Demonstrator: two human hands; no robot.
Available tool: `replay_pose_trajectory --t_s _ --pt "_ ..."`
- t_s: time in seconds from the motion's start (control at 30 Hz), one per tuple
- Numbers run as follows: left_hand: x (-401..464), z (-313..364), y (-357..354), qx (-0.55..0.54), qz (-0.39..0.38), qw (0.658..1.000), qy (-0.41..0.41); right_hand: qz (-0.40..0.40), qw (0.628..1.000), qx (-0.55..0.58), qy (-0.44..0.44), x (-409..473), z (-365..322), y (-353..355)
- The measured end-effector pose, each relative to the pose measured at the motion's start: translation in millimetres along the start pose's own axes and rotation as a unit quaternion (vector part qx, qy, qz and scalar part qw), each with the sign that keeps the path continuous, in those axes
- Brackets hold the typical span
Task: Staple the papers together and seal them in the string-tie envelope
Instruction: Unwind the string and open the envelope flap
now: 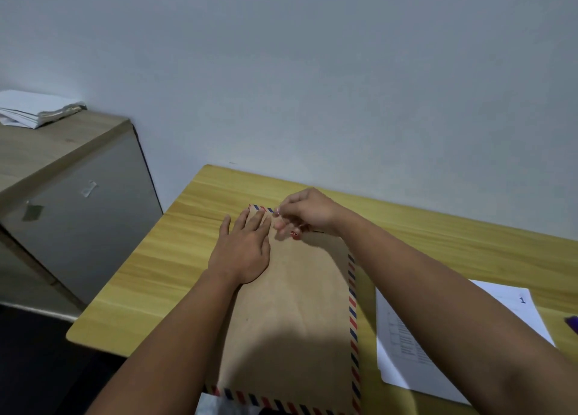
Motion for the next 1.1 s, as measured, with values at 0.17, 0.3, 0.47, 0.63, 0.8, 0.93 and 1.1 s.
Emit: replay_pose_trajectory --t_s 0.17,0.3,0.47,0.63,0.8,0.93,1.1 --pt "0 0 0 0.007 -0.002 1.000 0.003 -0.014 0.991 -0.131 -0.026 -11 19 14" --pt "0 0 0 0.004 -0.002 1.000 0.000 0.038 0.952 -0.302 -0.022 -19 20 36" --pt "-3 1 3 -0.059 0.038 0.998 -0.006 0.126 0.828 -0.546 0.016 -18 16 63" --pt "-5 -2 3 -0.103 0.089 0.991 -0.012 0.193 0.745 -0.638 0.028 -8 25 67" --pt "-4 0 3 -0.053 0.056 0.997 -0.002 0.096 0.797 -0.593 0.068 -11 36 48" --pt "-6 2 4 -0.032 0.041 0.999 -0.009 0.110 0.763 -0.630 0.095 -12 43 41" --pt "-5 3 12 0.020 0.037 0.999 -0.025 0.202 0.780 -0.587 0.081 -18 41 47"
Point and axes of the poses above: each hand's wrist, its own x-axis towards the middle knuckle, its own y-axis out of the back of the hand, z = x × y, the point moved 2 cm from there along x, towards the middle knuckle, and after that the axes turned 8 degrees about -x, right-handed, at the moved point
